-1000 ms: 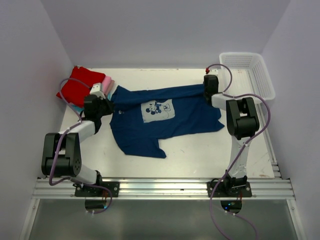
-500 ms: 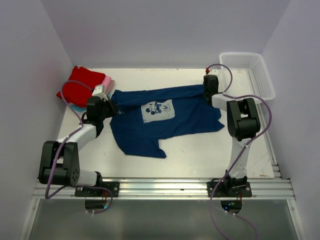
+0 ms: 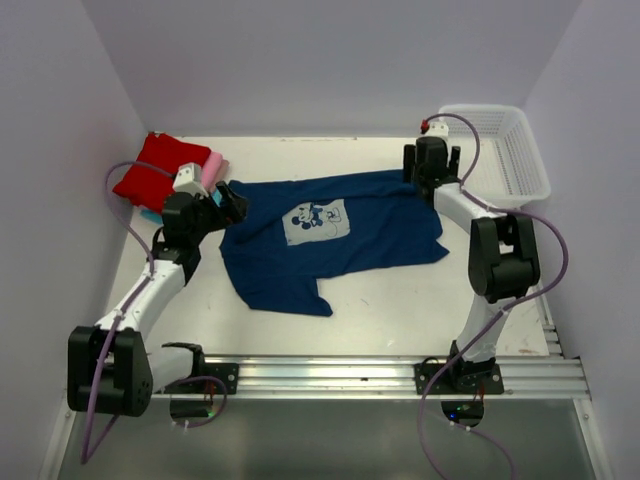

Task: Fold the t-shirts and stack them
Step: Fold the flattened tshirt in 1/3 of the way

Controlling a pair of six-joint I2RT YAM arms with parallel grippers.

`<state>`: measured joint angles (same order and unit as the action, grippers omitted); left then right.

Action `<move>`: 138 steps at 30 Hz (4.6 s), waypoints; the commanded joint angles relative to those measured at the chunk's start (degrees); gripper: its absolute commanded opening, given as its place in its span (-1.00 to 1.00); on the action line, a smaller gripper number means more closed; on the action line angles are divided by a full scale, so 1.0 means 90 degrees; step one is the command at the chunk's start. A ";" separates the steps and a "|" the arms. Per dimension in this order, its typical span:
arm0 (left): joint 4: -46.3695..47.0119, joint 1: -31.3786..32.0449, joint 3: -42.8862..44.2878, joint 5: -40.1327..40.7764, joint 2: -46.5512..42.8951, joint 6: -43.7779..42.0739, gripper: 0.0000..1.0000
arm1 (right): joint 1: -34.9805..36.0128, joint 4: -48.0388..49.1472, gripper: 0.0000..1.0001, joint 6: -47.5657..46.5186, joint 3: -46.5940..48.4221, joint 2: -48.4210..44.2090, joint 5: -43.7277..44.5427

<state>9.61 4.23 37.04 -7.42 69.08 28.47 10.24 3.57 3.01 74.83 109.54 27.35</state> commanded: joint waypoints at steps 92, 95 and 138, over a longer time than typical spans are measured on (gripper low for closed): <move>-0.2462 0.1141 0.0615 -0.1118 0.0061 -0.0332 0.45 | 0.0649 -0.3170 -0.06 0.1443 -0.1008 -0.2345 -0.3409; -0.2950 0.1268 0.0290 -0.1080 -0.0798 -0.0234 0.75 | 0.0727 -0.3268 0.08 0.1609 -0.1555 -0.3007 -0.3508; -0.1047 0.1024 0.4840 -0.1041 0.5030 -0.0184 -1.00 | 0.1313 -0.1550 -1.00 0.2166 -0.1703 -0.1792 -0.6047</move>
<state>1.72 13.47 77.60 -16.91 116.36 30.04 20.88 -14.66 21.43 54.83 91.35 -23.59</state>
